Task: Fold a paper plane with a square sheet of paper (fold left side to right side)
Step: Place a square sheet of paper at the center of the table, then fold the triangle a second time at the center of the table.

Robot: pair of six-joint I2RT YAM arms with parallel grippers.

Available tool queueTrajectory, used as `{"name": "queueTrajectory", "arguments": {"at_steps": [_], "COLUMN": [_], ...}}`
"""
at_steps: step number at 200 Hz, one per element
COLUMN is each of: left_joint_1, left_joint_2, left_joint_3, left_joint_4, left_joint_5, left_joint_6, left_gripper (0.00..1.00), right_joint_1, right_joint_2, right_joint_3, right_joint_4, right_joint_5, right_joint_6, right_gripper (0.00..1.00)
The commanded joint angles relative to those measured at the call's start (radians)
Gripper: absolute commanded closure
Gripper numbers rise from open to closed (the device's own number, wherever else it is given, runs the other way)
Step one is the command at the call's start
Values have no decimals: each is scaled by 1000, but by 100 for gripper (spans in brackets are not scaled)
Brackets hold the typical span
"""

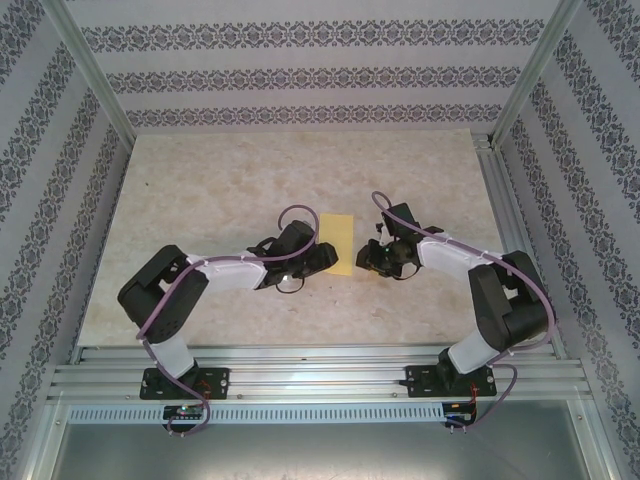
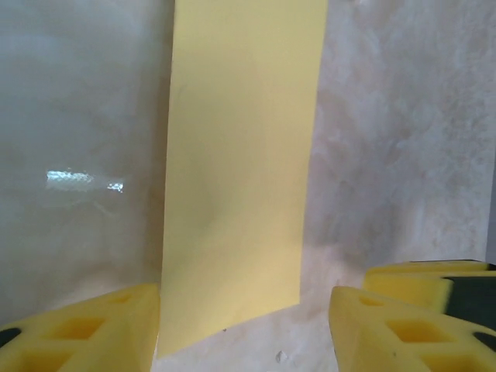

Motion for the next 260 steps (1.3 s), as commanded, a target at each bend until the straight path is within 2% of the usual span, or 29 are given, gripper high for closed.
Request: {"name": "queueTrajectory", "arguments": {"at_steps": [1, 27, 62, 88, 108, 170, 260], "left_joint_1": [-8, 6, 48, 69, 84, 93, 94], "left_joint_2": [-100, -143, -46, 44, 95, 179, 182], "left_joint_3": [-16, -17, 67, 116, 123, 121, 62], "left_joint_4": [-116, -152, -116, -76, -35, -1, 17], "left_joint_5": [-82, -68, 75, 139, 161, 172, 155], "left_joint_6": [55, 109, 165, 164, 151, 145, 133], "left_gripper": [36, 38, 56, 69, 74, 77, 80], "right_joint_1": [19, 31, 37, 40, 42, 59, 75], "right_joint_2": [17, 48, 72, 77, 76, 119, 165], "right_joint_3": [53, 73, 74, 65, 67, 88, 111], "right_joint_4": [10, 5, 30, 72, 71, 62, 37], "right_joint_5": [-11, -18, -24, -53, -49, -51, -28], "right_joint_6": [28, 46, 82, 112, 116, 109, 107], "right_gripper": [69, 69, 68, 69, 72, 71, 70]}}
